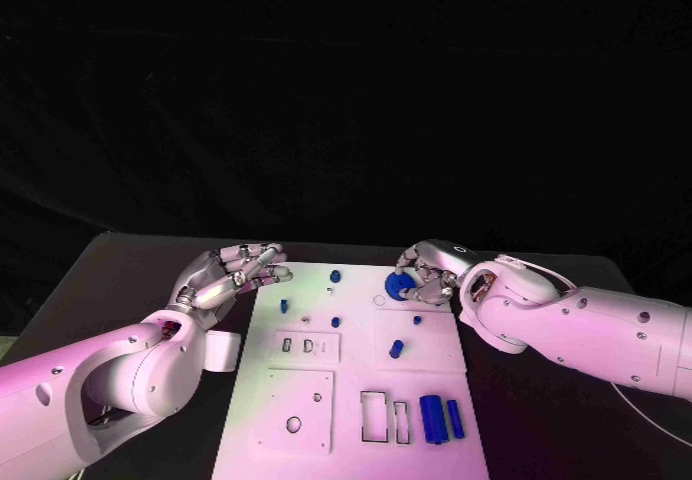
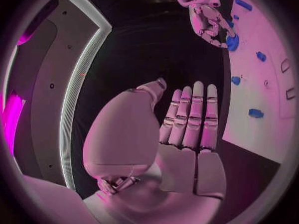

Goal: Assemble the parts on the task board

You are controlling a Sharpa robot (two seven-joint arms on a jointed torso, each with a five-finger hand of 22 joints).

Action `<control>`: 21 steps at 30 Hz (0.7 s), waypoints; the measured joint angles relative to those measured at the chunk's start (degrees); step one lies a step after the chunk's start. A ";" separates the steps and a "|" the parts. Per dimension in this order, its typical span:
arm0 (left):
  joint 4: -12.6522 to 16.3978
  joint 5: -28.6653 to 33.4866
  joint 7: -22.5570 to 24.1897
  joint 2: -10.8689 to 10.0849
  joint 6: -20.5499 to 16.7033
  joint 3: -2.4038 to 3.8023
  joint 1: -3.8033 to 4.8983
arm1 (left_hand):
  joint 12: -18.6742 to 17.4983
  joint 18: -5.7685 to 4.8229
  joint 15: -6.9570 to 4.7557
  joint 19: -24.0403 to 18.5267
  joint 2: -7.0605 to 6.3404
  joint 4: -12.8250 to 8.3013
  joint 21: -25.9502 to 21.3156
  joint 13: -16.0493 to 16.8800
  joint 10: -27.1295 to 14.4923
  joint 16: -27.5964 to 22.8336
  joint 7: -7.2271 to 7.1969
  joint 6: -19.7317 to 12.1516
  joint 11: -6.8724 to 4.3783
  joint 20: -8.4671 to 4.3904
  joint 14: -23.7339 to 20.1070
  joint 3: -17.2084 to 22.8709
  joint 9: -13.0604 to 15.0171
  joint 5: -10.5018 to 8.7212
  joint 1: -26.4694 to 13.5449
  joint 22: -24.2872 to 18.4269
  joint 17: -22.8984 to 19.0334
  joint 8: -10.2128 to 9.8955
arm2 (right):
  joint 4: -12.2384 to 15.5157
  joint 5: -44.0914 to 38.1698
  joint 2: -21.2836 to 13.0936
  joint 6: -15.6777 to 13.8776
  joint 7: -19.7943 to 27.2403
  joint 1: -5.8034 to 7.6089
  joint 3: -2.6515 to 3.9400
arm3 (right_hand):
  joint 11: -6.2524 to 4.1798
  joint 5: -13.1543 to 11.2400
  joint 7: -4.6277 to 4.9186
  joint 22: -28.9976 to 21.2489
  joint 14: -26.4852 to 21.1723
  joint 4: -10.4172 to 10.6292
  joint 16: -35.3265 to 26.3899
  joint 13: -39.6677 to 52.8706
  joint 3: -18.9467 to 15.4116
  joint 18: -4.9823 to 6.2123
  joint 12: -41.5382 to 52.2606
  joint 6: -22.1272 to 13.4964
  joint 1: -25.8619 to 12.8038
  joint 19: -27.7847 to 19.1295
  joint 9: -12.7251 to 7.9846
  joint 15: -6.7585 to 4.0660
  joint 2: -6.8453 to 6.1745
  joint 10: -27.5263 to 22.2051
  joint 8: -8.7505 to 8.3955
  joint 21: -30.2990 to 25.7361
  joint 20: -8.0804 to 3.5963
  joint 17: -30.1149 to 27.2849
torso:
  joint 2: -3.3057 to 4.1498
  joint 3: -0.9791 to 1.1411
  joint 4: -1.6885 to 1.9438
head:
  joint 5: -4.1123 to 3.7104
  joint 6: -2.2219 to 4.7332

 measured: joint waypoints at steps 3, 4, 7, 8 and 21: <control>-0.06 0.00 -0.01 0.03 0.01 0.00 0.00 | 0.00 0.00 0.00 0.00 0.00 0.00 0.00 0.00 0.00 0.00 0.00 0.00 0.00 0.00 0.00 0.00 0.00 0.00 0.00 0.00 0.00 0.00 | 1.33 -1.58 -0.01 -1.47 0.01 -0.01 0.00 | -0.20 -0.01 -0.01 0.19 0.00 0.03 0.00 0.00 0.18 0.00 0.33 0.02 0.09 0.00 0.00 0.00 -0.13 0.20 0.00 0.00 0.00 0.00 | -0.04 -0.01 0.01 | 0.04 0.13; -0.07 0.00 -0.01 0.04 0.01 0.00 0.00 | 0.00 0.00 0.00 0.00 0.00 0.00 0.01 0.00 0.00 0.00 0.00 0.00 0.00 0.00 0.00 0.00 0.00 0.00 0.00 0.00 0.00 0.00 | 1.77 -2.08 0.00 -1.93 0.01 0.01 0.01 | -0.21 0.02 -0.01 0.30 0.00 0.01 0.00 0.00 0.37 0.00 0.33 0.03 0.05 0.00 0.00 0.00 -0.16 0.21 -0.01 0.00 0.00 0.00 | -0.04 -0.01 0.01 | 0.07 0.18; -0.13 0.01 -0.02 0.08 0.02 0.00 0.00 | 0.00 0.00 0.00 0.00 0.00 0.00 0.01 0.00 0.00 0.00 0.00 0.00 0.00 0.00 0.00 0.00 0.00 0.00 0.00 0.00 0.00 0.00 | 2.99 -3.72 0.26 -3.36 -0.08 0.13 0.07 | -0.21 0.48 -0.08 0.66 -0.20 0.14 0.00 -0.01 0.61 0.00 0.33 0.09 -0.44 0.40 0.02 -0.20 -0.61 0.20 -0.01 0.43 0.00 0.00 | -0.04 -0.03 0.03 | 0.14 0.32; -0.14 0.01 -0.02 0.09 0.02 0.00 0.00 | 0.00 0.00 0.00 0.00 0.00 0.00 0.02 0.00 0.00 0.00 0.00 0.00 0.00 0.00 0.00 0.00 0.00 0.00 0.00 0.00 0.00 0.00 | 3.29 -4.19 0.44 -3.75 -0.14 0.16 0.08 | -0.21 0.49 -0.08 0.72 -0.20 0.19 0.00 -0.01 0.66 0.00 0.33 0.09 -0.46 0.41 0.03 -0.20 -0.63 0.21 -0.02 0.43 0.00 0.00 | -0.04 -0.03 0.03 | 0.19 0.36; -0.17 0.01 -0.04 0.27 0.05 0.00 0.00 | 0.00 0.00 0.00 0.00 0.00 0.00 0.02 -0.01 0.00 0.00 0.00 0.00 0.00 0.00 0.00 0.00 0.00 0.00 0.00 0.00 -0.01 0.00 | 4.36 -8.71 5.69 -6.93 -1.15 0.26 0.11 | -0.21 0.71 -0.09 1.05 0.01 0.11 0.00 -0.02 1.06 0.00 0.33 0.08 -0.84 0.61 0.03 -0.41 -0.26 0.20 -0.22 0.66 -0.20 -0.01 | 0.05 -0.04 0.10 | 0.56 0.53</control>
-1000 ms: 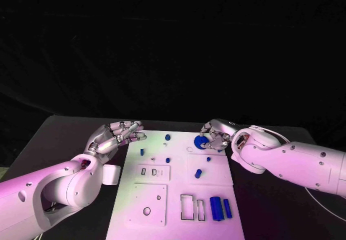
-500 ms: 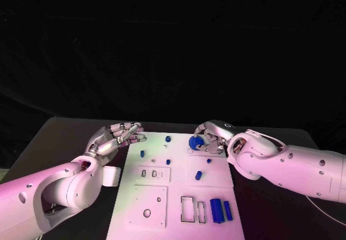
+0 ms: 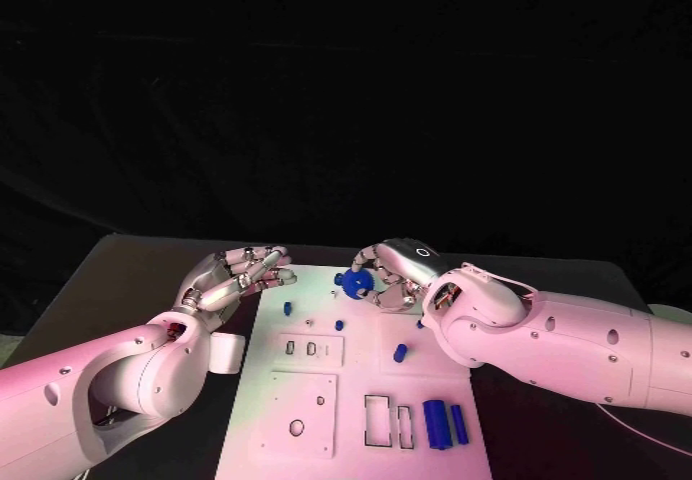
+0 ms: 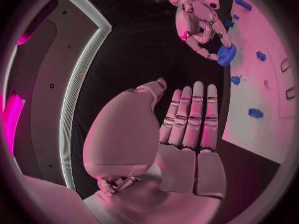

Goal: Assemble the parts on the task board

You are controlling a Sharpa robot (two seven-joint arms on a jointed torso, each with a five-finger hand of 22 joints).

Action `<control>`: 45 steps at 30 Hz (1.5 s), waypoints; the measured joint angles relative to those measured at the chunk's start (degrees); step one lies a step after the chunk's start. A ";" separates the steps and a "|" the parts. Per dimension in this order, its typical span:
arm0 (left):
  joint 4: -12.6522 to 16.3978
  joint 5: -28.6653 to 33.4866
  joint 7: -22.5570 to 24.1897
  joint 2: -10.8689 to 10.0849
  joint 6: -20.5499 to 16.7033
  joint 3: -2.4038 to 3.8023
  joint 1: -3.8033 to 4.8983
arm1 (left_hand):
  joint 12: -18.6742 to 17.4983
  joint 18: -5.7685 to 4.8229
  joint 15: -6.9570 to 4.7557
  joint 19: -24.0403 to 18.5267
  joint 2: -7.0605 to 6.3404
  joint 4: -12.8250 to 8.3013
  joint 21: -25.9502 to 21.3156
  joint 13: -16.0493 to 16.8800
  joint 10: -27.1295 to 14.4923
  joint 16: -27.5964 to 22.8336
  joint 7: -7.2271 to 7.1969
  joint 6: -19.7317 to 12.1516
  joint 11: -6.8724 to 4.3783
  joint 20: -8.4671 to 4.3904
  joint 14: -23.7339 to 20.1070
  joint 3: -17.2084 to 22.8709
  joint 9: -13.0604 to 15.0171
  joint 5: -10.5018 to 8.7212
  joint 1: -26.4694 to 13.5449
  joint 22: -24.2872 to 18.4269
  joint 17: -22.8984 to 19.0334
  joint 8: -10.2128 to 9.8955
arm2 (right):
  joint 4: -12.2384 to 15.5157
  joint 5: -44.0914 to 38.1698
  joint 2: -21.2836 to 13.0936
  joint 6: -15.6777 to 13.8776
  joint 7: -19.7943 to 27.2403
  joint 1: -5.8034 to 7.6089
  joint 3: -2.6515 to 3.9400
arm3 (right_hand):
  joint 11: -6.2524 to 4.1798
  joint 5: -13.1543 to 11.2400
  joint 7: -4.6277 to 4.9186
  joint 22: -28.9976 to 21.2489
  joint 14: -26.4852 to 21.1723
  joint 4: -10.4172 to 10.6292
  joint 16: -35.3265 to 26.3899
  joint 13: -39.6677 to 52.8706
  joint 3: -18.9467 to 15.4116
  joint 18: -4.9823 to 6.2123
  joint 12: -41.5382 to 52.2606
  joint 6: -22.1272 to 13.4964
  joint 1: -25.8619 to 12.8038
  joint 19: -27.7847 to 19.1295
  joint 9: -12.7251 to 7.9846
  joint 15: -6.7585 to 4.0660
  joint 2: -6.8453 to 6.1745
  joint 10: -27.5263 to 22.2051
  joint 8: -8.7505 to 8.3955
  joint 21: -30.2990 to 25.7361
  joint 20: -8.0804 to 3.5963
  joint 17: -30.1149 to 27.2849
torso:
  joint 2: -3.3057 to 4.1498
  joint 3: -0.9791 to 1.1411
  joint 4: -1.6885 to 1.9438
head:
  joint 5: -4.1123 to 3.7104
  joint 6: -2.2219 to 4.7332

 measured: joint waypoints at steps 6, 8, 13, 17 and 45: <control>0.04 0.00 0.00 0.08 0.01 0.00 0.00 | 0.00 0.00 0.00 0.00 0.00 0.00 0.00 0.00 0.00 0.00 0.00 0.00 0.00 0.00 0.00 0.00 0.00 0.00 0.00 0.00 0.00 0.00 | -1.93 -1.04 3.21 -0.41 -0.31 -0.32 -0.09 | 0.00 0.00 -0.01 0.00 0.00 -0.05 0.00 0.00 0.24 0.00 0.00 -0.01 0.00 0.00 0.00 0.00 0.00 0.00 0.16 0.00 0.00 0.00 | 0.05 -0.03 0.02 | 0.05 -0.09; 0.05 0.00 0.00 0.10 0.01 0.00 0.00 | 0.00 0.00 0.00 0.00 0.00 0.00 0.00 0.00 0.00 0.00 0.00 0.00 0.00 0.00 0.00 0.00 0.00 0.00 0.00 0.00 -0.01 0.00 | -2.75 -1.29 4.26 -0.44 -0.37 -0.55 -0.14 | 0.00 -0.01 -0.01 0.00 0.00 -0.05 0.00 -0.01 0.24 0.00 0.00 -0.01 -0.01 0.00 0.00 0.00 -0.01 0.00 0.18 0.00 0.00 0.00 | 0.07 -0.04 0.02 | 0.06 -0.10; 0.11 0.00 0.00 0.13 0.01 0.00 0.00 | 0.00 0.00 0.00 0.00 0.00 0.00 0.00 -0.01 0.00 0.00 0.00 0.00 0.00 0.00 0.00 0.00 0.00 0.00 0.00 -0.01 0.03 0.00 | -4.76 -1.63 6.30 -0.44 -0.46 -1.00 -0.22 | 0.00 -0.01 -0.01 0.00 0.00 0.10 0.00 -0.01 0.40 0.00 0.00 -0.01 -0.31 0.00 0.00 0.00 -0.31 0.00 0.20 0.00 0.00 0.00 | 0.09 -0.02 0.01 | 0.07 -0.20; 0.17 0.00 0.00 0.15 0.01 0.00 0.00 | 0.00 0.00 0.00 0.00 0.00 0.00 0.00 0.04 0.00 0.00 0.00 0.00 0.00 0.00 0.00 0.00 0.00 0.00 0.00 -0.06 0.13 0.00 | -6.11 -1.79 7.59 -0.40 -0.48 -1.40 -0.25 | 0.00 -0.01 -0.02 -0.01 0.00 0.16 0.00 -0.01 0.46 0.00 0.00 -0.02 -0.46 0.00 0.00 0.00 -0.46 0.00 0.20 0.00 0.00 0.00 | 0.11 -0.01 0.01 | 0.10 -0.30; 0.35 0.00 0.03 0.04 0.00 0.00 0.01 | 0.00 0.00 0.00 0.00 0.00 -0.16 0.00 0.03 0.00 0.00 0.00 0.00 0.00 0.00 0.00 -0.16 0.00 0.00 0.00 -0.06 0.12 0.00 | -10.08 -1.95 10.17 0.93 -0.47 -2.27 -0.47 | 0.54 -0.58 0.18 -0.60 0.00 0.26 0.00 -0.03 1.52 0.00 -0.77 -0.70 -1.75 -0.14 -0.30 0.00 -1.12 -0.54 -1.31 -0.27 0.13 -0.01 | -0.01 0.04 -0.09 | 0.38 -0.80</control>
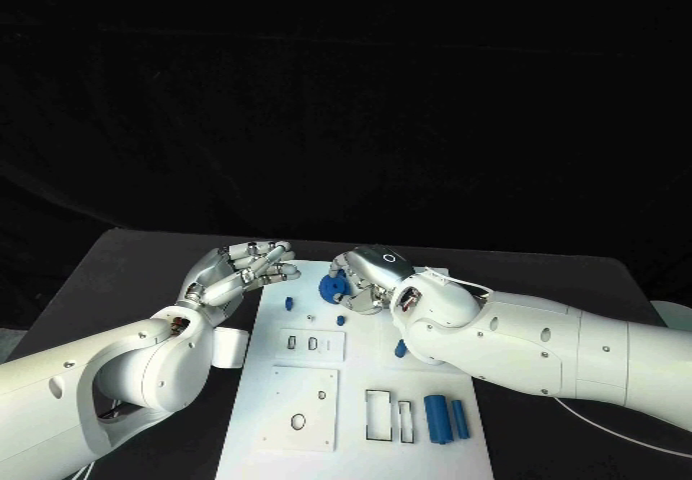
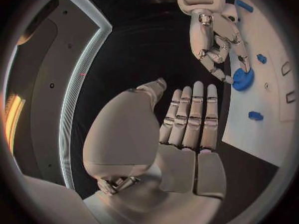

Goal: Assemble the parts on the task board

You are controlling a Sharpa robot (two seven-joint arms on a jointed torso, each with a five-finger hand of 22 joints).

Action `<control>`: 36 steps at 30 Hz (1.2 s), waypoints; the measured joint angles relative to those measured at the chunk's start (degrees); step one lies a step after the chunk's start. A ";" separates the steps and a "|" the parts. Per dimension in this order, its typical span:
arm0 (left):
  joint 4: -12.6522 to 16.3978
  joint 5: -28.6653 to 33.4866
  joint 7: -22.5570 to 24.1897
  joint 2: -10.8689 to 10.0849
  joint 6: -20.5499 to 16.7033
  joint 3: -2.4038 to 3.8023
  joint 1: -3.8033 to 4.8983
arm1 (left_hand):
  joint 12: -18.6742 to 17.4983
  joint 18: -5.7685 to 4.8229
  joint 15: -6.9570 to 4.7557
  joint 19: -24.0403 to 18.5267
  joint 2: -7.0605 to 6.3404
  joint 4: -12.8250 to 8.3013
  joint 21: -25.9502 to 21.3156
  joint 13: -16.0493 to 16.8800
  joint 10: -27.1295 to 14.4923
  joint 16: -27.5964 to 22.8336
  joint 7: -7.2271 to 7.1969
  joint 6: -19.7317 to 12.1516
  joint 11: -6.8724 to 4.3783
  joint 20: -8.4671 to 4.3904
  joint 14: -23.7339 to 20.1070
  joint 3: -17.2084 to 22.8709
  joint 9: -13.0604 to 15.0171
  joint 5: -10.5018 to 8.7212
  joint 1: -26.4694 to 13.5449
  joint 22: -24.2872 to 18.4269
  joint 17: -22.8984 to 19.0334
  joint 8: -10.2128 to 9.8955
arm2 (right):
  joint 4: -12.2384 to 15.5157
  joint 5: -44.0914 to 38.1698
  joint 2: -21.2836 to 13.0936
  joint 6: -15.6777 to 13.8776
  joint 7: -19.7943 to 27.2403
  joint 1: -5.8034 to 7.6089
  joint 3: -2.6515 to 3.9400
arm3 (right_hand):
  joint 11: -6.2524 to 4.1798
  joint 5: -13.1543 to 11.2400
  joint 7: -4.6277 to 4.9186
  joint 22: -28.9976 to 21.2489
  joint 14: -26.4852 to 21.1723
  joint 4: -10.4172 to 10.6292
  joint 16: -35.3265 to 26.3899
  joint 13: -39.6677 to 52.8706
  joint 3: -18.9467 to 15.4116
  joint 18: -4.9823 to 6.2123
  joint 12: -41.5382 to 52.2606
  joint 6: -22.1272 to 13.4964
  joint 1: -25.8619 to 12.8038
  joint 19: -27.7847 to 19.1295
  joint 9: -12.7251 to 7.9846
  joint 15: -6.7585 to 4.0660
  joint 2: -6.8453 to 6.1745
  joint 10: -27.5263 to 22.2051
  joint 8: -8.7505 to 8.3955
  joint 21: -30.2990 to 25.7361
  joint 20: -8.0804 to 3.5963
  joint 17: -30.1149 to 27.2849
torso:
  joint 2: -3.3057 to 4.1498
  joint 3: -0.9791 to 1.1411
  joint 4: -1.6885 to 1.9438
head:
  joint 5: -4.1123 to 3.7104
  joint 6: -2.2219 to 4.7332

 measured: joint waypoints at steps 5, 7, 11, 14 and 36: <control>0.00 0.00 0.00 -0.03 0.00 0.00 0.00 | 0.00 0.00 0.00 0.00 0.00 0.00 0.00 0.00 0.00 0.00 0.00 0.00 0.00 0.00 0.00 0.00 0.00 0.00 0.00 0.00 -0.01 0.00 | -0.24 0.16 0.07 0.33 0.04 -0.05 -0.05 | 0.91 0.35 1.00 -0.16 0.00 1.28 0.00 0.00 -0.85 0.00 -0.72 -2.96 -3.28 -0.50 -0.63 0.64 -0.70 -0.92 -2.14 -0.29 0.50 0.00 | 0.01 0.00 -0.01 | -0.03 0.11; 0.00 0.00 0.00 -0.03 0.00 0.00 0.00 | 0.00 0.00 0.00 0.00 0.00 0.00 0.00 0.00 0.00 0.00 0.00 0.00 0.00 0.00 0.00 0.00 0.00 0.00 0.00 0.00 -0.01 0.00 | -0.31 0.31 0.09 0.61 0.08 -0.05 -0.05 | 1.03 0.55 1.25 -0.25 0.00 2.79 0.00 0.00 -2.11 0.01 -0.78 -3.21 -5.35 -0.52 -0.71 0.64 -0.98 -1.03 -2.62 -0.64 0.51 0.00 | 0.01 -0.01 -0.03 | -0.03 0.14; 0.01 0.01 0.00 -0.05 -0.01 0.00 0.00 | 0.00 0.00 0.00 0.00 0.00 -0.16 0.00 -0.01 0.00 0.00 0.00 0.00 0.00 0.00 0.00 0.17 0.00 0.00 0.00 -0.05 0.07 0.00 | -0.43 0.80 0.10 1.44 0.13 -0.04 -0.05 | 1.21 0.83 1.25 -0.25 0.00 6.52 0.00 -0.50 -5.45 0.00 -1.15 -3.21 -8.91 -0.49 -0.62 0.64 -1.03 -1.63 -3.17 -0.88 0.91 0.00 | 0.02 0.02 -0.03 | -0.03 0.18; 0.02 0.01 0.00 -0.06 -0.02 0.00 0.00 | 0.00 0.00 0.00 0.00 0.00 -0.16 0.00 -0.01 0.00 0.00 0.00 0.00 0.00 0.00 0.00 0.17 0.00 0.00 0.00 -0.05 0.09 0.00 | -0.50 1.19 0.09 2.03 0.16 -0.03 -0.05 | 1.21 1.58 1.26 -0.25 0.00 8.08 0.00 -0.54 -6.69 0.00 -1.15 -3.22 -9.57 -0.49 -0.53 0.64 -0.69 -1.63 -3.18 -0.89 0.91 0.01 | 0.02 0.03 -0.04 | -0.04 0.19; 0.00 0.01 0.01 -0.22 -0.08 0.00 0.00 | 0.00 0.00 0.00 0.00 0.00 -0.16 0.00 -0.02 0.00 0.00 0.00 0.00 0.00 0.00 0.00 0.16 0.00 0.00 0.00 -0.05 0.08 0.00 | 0.30 2.84 -1.92 4.31 0.11 0.01 -0.07 | 0.99 4.69 0.95 0.24 0.01 9.41 0.00 0.02 -7.39 0.00 -1.13 -2.91 -8.72 -0.49 -0.13 0.64 0.16 -1.41 -3.28 -0.89 0.91 0.04 | 0.03 0.13 -0.10 | -0.29 0.26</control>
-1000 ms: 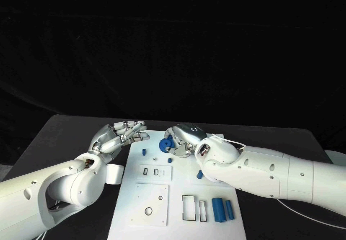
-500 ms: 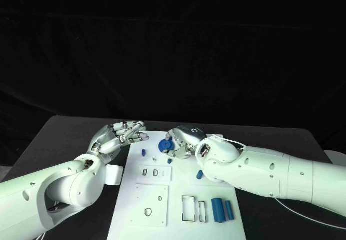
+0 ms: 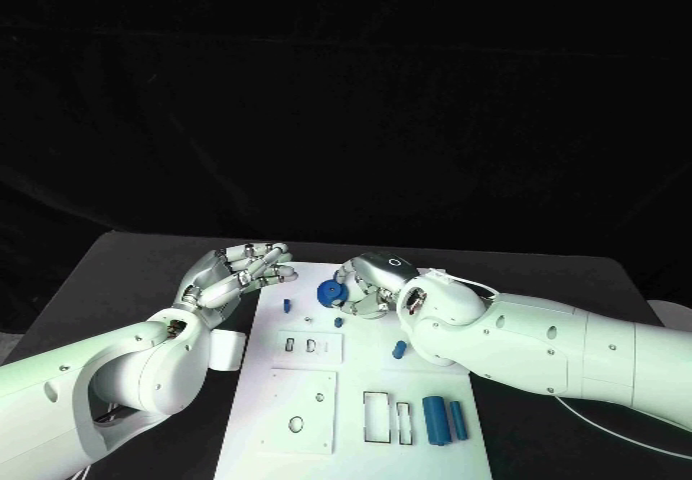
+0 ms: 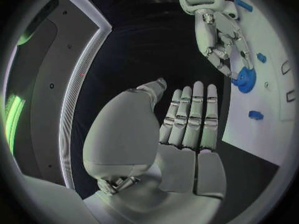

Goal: Assemble the parts on the task board

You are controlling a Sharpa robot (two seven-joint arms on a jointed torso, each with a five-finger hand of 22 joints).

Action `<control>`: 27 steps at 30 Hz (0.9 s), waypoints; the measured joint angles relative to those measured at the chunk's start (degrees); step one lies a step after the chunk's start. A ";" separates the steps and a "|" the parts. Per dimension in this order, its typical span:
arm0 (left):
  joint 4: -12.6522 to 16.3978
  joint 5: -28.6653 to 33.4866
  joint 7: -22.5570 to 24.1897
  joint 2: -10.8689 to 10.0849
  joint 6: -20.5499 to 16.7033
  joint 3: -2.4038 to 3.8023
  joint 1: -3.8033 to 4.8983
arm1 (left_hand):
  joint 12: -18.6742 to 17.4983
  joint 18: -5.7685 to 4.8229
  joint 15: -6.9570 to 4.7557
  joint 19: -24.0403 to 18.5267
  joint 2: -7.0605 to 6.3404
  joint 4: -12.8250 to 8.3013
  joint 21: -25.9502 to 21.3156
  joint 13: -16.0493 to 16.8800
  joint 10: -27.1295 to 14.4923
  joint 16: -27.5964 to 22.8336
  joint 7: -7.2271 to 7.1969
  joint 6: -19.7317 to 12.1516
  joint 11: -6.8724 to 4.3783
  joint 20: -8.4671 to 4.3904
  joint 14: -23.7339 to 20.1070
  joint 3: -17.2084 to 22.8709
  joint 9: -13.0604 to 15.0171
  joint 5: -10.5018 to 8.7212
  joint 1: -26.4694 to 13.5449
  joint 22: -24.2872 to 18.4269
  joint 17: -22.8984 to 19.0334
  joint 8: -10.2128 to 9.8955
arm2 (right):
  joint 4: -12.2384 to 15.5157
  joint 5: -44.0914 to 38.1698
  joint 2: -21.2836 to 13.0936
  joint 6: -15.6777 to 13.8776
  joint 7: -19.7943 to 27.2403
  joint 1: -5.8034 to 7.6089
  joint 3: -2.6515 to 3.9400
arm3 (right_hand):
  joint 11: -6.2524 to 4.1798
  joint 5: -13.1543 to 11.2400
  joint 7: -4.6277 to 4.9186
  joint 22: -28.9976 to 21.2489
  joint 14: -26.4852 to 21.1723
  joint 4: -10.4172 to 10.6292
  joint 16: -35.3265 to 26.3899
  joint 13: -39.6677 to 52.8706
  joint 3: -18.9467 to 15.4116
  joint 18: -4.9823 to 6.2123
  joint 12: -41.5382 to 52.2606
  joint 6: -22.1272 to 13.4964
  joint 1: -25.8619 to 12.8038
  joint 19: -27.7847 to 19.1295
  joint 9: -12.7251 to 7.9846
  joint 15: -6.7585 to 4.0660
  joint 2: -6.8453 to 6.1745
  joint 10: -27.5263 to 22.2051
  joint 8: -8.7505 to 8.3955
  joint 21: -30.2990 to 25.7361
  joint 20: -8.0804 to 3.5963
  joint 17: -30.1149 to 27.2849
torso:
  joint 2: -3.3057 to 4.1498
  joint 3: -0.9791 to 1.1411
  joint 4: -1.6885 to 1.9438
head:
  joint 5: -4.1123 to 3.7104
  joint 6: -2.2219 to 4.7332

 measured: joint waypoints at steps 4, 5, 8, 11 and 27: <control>-0.02 0.00 0.01 -0.05 0.00 0.00 0.00 | 0.00 0.00 0.00 0.00 0.00 0.00 0.00 0.00 0.00 0.00 0.00 0.00 0.00 0.00 0.00 0.00 0.00 0.00 0.00 0.00 0.00 0.00 | 2.06 0.13 -1.92 -0.57 0.01 -0.03 -0.04 | -0.30 0.98 -0.15 0.31 0.00 0.15 0.00 0.00 0.15 0.00 0.37 0.15 0.30 0.00 0.13 0.00 0.30 0.30 0.00 0.00 0.00 0.00 | 0.00 0.01 0.00 | 0.05 0.04; -0.03 0.00 0.01 -0.07 -0.01 0.00 0.00 | 0.00 0.00 0.00 0.00 0.00 0.00 0.00 0.00 0.00 0.00 0.00 0.00 0.00 0.00 0.00 0.00 0.00 0.00 0.00 0.00 0.00 0.00 | 2.59 0.19 -2.43 -0.81 0.03 -0.02 -0.04 | -0.30 0.98 -0.25 0.36 0.00 0.15 0.00 0.00 0.16 0.00 0.37 0.25 0.30 0.02 0.13 0.00 0.30 0.30 0.00 0.00 0.02 0.00 | 0.00 0.01 -0.01 | 0.05 0.07; -0.13 0.00 0.01 -0.11 -0.01 0.00 0.00 | 0.00 0.00 0.00 0.00 0.00 0.00 0.00 0.00 0.00 0.00 0.00 0.00 0.00 0.00 0.00 0.00 0.00 0.00 0.00 0.00 0.00 0.00 | 4.98 0.74 -4.75 -1.88 0.29 0.10 0.04 | -0.33 1.46 -0.22 0.53 0.00 0.16 0.00 0.00 0.16 -0.01 0.71 0.47 0.67 0.21 0.16 0.00 0.54 0.33 0.00 0.00 0.21 -0.01 | -0.05 0.03 -0.05 | 0.12 0.13; -0.30 0.01 0.01 -0.15 -0.01 0.00 -0.01 | 0.00 0.00 0.00 0.00 0.00 0.00 0.00 0.00 0.00 0.00 0.00 0.00 0.00 0.00 0.00 0.00 0.00 0.00 0.00 0.00 0.00 0.00 | 7.57 2.13 -7.88 -3.26 1.05 0.59 0.21 | -0.51 2.01 -0.40 0.30 0.00 -0.25 0.00 0.00 0.57 0.00 0.71 0.84 2.15 0.21 0.22 0.00 0.41 0.51 0.00 0.00 0.21 -0.01 | -0.18 0.05 -0.16 | 0.15 0.24; -1.16 0.12 0.02 0.43 0.00 -0.01 -0.01 | 0.00 0.00 0.00 -0.21 0.23 0.00 0.00 0.04 0.00 -0.25 0.00 0.00 0.00 0.21 0.00 0.00 0.00 0.00 -0.23 0.00 0.09 0.00 | 10.53 22.11 -24.38 -1.68 12.03 3.27 0.27 | -0.19 -0.89 0.01 -1.05 0.00 -6.30 0.00 -0.02 3.74 0.00 0.42 1.25 10.21 -0.53 0.30 0.00 -0.55 0.19 -1.12 -1.51 -0.12 -0.01 | -1.02 0.54 -1.46 | -1.24 0.53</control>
